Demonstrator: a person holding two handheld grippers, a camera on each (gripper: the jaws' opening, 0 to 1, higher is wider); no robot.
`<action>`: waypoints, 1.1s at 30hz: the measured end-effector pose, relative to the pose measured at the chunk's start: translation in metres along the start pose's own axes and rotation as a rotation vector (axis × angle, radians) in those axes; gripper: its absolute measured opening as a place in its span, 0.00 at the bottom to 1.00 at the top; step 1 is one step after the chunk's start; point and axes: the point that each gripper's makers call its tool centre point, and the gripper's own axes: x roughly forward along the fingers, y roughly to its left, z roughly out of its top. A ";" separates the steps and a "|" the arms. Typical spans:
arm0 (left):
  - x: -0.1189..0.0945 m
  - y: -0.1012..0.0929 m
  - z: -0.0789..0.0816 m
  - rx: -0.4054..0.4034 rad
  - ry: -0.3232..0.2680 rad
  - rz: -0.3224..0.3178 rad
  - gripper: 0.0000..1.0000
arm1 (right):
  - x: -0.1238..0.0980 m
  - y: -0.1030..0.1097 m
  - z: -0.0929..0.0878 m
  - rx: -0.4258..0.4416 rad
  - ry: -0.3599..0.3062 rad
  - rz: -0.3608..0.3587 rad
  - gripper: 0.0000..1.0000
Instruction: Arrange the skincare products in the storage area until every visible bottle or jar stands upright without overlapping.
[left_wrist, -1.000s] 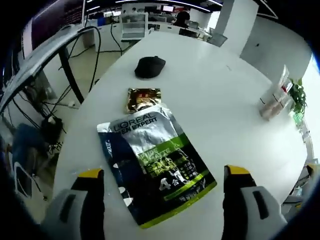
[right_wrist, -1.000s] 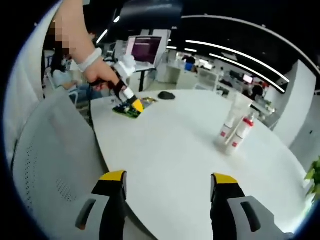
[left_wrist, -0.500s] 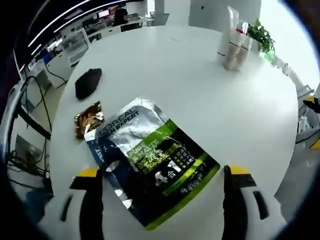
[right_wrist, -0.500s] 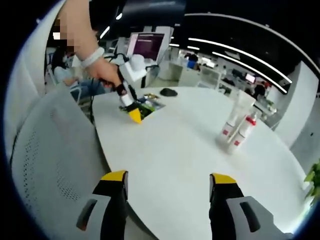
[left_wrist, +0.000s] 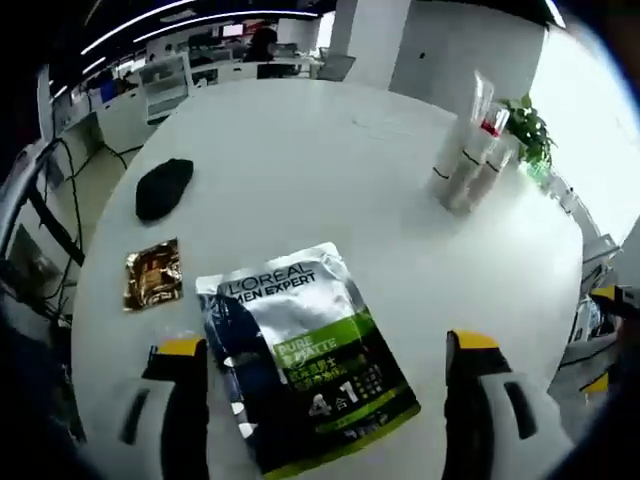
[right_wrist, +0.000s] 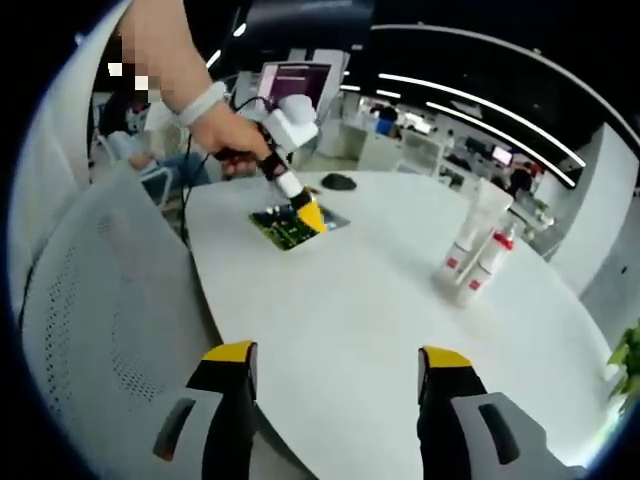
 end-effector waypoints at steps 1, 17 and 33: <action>0.003 0.000 -0.001 0.020 0.011 0.016 0.99 | 0.000 0.000 0.000 -0.001 0.002 -0.001 0.67; 0.014 -0.015 -0.020 0.292 0.081 -0.003 0.67 | 0.000 0.000 -0.001 -0.013 0.005 0.000 0.64; -0.003 -0.014 -0.026 0.355 0.140 -0.044 0.31 | 0.000 0.001 -0.002 -0.024 0.011 0.003 0.62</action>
